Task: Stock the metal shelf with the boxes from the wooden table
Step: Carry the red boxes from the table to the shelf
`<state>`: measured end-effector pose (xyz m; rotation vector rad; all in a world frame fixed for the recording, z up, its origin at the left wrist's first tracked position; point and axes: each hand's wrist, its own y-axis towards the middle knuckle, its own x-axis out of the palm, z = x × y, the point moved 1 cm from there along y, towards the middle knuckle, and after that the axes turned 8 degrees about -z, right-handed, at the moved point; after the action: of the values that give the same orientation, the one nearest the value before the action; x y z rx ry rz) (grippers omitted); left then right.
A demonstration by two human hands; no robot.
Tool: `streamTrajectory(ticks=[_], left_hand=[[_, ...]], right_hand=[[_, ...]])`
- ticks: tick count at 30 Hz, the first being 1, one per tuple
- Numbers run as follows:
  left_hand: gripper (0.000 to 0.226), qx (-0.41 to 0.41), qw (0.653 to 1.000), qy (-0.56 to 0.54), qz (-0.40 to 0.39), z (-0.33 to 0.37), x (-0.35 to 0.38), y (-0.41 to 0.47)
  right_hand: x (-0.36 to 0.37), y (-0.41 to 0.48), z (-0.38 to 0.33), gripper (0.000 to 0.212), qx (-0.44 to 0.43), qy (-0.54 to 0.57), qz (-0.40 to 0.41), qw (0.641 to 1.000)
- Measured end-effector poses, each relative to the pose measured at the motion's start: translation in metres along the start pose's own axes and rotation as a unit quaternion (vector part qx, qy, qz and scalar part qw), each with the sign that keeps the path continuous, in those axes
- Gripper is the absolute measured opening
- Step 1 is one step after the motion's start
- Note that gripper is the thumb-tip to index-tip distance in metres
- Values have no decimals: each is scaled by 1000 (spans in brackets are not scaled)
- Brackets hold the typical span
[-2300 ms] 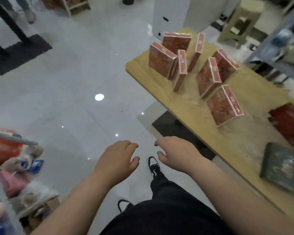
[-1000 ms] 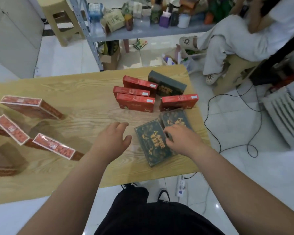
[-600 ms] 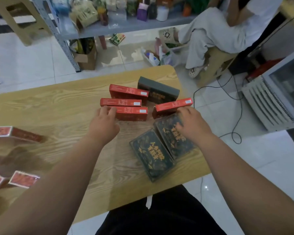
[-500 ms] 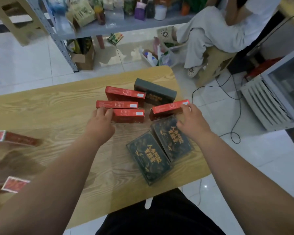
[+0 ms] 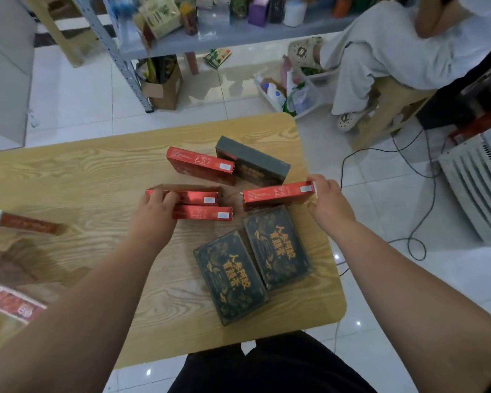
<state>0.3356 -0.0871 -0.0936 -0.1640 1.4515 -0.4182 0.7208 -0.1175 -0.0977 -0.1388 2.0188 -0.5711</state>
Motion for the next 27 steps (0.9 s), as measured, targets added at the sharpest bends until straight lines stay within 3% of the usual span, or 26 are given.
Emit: streamTrajectory(ticks=[6, 13, 19, 21, 25, 27], left_hand=[[36, -29, 998, -52, -23, 9, 2, -17], [38, -67, 984, -159, 35, 17, -2, -77], [40, -137, 944, -287, 90, 26, -11, -158], [36, -171, 908, -365, 116, 29, -12, -184], [30, -237, 769, -566, 180, 26, -7, -235], [32, -266, 722, -602, 214, 15, -1, -261]], right_hand=[[-9, 9, 1, 23, -53, 50, -12, 997], [-16, -27, 4, 26, -163, 115, -29, 979], [-24, -57, -14, 35, -201, 187, -100, 956], [-24, -63, -25, 35, -210, 224, -134, 942], [-20, -74, -63, 26, -233, 293, -184, 909], [-11, -82, -89, 23, -232, 337, -214, 887]])
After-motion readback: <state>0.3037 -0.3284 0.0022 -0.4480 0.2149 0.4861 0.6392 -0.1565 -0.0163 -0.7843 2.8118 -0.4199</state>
